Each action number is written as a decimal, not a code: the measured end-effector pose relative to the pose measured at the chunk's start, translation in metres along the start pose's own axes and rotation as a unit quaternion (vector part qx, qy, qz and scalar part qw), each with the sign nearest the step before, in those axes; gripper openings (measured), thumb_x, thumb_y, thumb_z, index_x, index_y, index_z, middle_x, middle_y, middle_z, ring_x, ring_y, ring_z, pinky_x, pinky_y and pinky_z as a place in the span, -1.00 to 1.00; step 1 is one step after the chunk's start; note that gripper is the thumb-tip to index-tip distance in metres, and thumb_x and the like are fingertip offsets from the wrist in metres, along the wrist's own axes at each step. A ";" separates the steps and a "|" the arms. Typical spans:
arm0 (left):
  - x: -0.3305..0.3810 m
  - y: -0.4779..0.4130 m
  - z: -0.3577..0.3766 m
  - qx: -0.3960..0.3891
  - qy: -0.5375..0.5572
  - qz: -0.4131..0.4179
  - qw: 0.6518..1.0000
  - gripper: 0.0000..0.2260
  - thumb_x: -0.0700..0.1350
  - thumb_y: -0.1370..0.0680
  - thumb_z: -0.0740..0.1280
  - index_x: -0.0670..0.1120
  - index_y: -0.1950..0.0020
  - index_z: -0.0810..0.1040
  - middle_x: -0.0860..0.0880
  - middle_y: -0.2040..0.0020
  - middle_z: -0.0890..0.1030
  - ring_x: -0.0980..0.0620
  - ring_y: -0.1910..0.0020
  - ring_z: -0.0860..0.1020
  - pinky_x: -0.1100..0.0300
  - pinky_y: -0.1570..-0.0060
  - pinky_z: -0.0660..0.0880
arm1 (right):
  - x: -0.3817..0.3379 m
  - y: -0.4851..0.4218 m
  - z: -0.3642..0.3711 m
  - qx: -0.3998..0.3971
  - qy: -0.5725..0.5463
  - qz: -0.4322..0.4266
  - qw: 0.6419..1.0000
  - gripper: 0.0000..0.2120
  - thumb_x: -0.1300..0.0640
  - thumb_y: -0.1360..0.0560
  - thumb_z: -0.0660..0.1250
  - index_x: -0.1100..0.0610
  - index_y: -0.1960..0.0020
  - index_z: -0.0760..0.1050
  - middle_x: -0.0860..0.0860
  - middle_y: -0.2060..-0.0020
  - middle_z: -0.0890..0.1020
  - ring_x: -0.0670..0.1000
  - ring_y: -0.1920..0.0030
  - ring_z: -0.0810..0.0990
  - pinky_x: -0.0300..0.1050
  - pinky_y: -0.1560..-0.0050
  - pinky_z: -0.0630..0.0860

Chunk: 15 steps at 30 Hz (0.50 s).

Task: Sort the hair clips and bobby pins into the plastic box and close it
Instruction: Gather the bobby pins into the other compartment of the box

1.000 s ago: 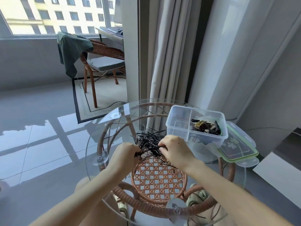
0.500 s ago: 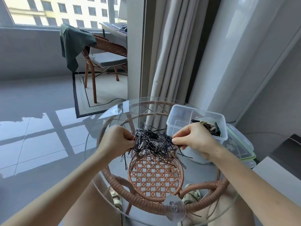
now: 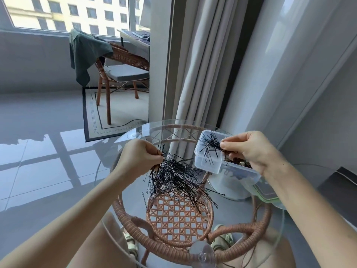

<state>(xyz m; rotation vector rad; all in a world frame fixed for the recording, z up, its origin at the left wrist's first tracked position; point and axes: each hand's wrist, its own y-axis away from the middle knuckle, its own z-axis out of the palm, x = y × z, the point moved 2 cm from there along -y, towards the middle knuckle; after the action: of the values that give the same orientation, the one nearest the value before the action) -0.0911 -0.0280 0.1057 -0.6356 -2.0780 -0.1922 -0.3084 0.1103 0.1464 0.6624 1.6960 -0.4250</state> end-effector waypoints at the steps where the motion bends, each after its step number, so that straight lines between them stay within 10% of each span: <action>1: 0.001 -0.002 0.001 0.002 -0.002 0.002 1.000 -0.82 -0.19 -0.33 0.44 -0.12 0.49 0.60 0.01 0.58 0.56 0.08 0.56 0.40 0.37 0.60 0.33 | 0.000 -0.008 -0.002 0.019 0.002 -0.001 1.000 -0.87 0.41 -0.30 0.46 0.22 0.32 0.61 -0.02 0.53 0.64 -0.13 0.52 0.58 -0.35 0.49 0.51; 8: 0.003 -0.015 0.006 0.013 -0.005 -0.001 1.000 -0.89 -0.19 -0.32 0.45 -0.13 0.43 0.64 -0.09 0.48 0.64 0.03 0.53 0.47 0.30 0.53 0.42 | 0.023 -0.065 0.017 0.155 0.201 0.030 0.967 -0.96 0.38 -0.32 0.45 0.30 0.28 0.61 0.17 0.41 0.65 0.02 0.49 0.59 -0.07 0.31 0.58; 15: 0.027 -0.033 0.021 -0.011 0.018 0.018 1.000 -0.91 -0.23 -0.33 0.43 -0.16 0.40 0.65 -0.09 0.49 0.61 0.21 0.68 0.32 0.43 0.67 0.24 | 0.027 -0.075 0.040 0.070 0.345 0.009 0.936 -0.82 0.24 -0.44 0.31 0.38 0.18 0.59 0.24 0.26 0.69 0.17 0.34 0.69 -0.01 0.25 0.65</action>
<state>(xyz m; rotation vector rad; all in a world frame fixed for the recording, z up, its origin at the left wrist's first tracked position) -0.1356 -0.0388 0.1194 -0.6762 -2.0307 -0.2045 -0.3292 0.0340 0.1054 1.0112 2.3321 -0.3182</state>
